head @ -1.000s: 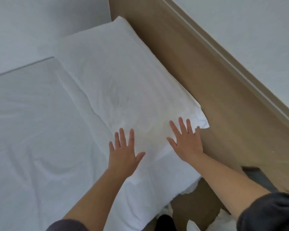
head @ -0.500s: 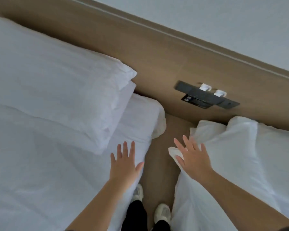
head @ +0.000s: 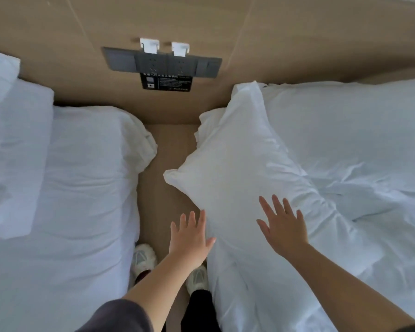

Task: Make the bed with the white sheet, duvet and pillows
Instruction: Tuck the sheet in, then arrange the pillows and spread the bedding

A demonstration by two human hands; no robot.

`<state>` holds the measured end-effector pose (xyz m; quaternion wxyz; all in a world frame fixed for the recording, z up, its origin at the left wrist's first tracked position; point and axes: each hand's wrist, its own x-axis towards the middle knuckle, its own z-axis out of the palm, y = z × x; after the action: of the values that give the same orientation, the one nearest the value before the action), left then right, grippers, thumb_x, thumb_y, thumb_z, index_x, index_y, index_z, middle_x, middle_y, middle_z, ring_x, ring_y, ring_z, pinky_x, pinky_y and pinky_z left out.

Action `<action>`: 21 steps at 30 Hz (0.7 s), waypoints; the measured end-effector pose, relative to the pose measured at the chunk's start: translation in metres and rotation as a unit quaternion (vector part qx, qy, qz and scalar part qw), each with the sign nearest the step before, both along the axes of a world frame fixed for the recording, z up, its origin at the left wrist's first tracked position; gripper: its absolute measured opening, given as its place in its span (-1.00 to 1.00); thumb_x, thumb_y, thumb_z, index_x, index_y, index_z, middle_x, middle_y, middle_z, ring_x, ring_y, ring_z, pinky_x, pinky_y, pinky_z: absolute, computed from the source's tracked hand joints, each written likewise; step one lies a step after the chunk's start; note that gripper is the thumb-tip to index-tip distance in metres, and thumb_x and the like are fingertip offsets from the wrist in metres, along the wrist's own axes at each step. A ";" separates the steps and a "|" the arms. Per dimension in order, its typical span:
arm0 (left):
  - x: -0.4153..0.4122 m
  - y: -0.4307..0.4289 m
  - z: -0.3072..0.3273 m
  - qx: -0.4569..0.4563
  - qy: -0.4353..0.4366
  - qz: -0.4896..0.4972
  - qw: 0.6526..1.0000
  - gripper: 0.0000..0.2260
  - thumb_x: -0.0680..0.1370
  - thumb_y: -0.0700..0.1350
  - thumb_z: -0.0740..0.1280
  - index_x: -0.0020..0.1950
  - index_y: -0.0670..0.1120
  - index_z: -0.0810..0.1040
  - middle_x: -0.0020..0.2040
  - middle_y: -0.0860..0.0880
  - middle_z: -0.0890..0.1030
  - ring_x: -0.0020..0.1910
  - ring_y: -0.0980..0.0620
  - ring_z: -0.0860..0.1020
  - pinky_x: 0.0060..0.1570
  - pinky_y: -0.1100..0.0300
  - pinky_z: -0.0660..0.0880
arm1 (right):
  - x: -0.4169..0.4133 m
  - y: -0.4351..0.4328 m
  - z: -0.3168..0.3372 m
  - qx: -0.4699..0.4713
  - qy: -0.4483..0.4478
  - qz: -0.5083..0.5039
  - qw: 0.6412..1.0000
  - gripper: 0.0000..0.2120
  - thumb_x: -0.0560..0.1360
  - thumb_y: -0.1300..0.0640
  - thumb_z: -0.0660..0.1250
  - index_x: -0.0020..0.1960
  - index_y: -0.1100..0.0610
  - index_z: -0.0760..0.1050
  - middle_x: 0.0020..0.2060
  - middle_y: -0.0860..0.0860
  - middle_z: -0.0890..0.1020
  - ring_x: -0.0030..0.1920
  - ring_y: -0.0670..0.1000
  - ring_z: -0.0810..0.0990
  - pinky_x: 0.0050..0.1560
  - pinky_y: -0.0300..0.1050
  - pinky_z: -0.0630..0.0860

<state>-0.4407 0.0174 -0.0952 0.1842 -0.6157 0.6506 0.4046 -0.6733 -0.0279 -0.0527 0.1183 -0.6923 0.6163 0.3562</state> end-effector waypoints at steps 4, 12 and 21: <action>-0.057 0.015 -0.028 0.039 0.006 0.011 0.999 -0.32 0.62 0.27 -0.04 0.57 -0.01 -0.29 0.60 -0.13 -0.08 0.57 -0.18 -0.07 0.49 -0.18 0.01 | -0.044 0.008 -0.026 -0.002 -0.011 -0.064 0.998 -0.39 0.63 -0.24 -0.15 0.56 -0.13 -0.34 0.59 0.03 -0.13 0.57 0.18 -0.06 0.46 0.24 0.16; -0.134 0.011 -0.096 0.200 0.240 0.431 0.846 -0.11 0.44 0.35 0.31 0.56 -0.10 0.03 0.48 -0.10 0.32 0.40 -0.10 0.38 0.39 0.01 0.30 | -0.125 -0.007 -0.086 -0.008 -0.062 -0.217 0.974 -0.18 0.51 -0.42 0.00 0.53 -0.16 -0.41 0.56 0.09 -0.29 0.56 0.25 -0.20 0.38 0.50 0.07; -0.162 0.000 -0.151 0.226 0.284 0.642 0.676 -0.01 0.20 0.33 0.52 0.47 -0.03 0.17 0.25 0.03 0.48 0.13 -0.01 0.50 0.07 0.02 0.47 | -0.153 -0.058 -0.122 -0.031 -0.128 -0.306 0.943 0.24 0.24 -0.54 0.30 0.55 -0.05 -0.39 0.57 0.08 -0.22 0.57 0.12 -0.20 0.41 0.48 -0.12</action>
<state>-0.6028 0.0178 -0.2466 -0.1802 -0.6771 0.0053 0.7134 -0.8262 -0.0859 -0.1750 0.2782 -0.5133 0.7890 0.1913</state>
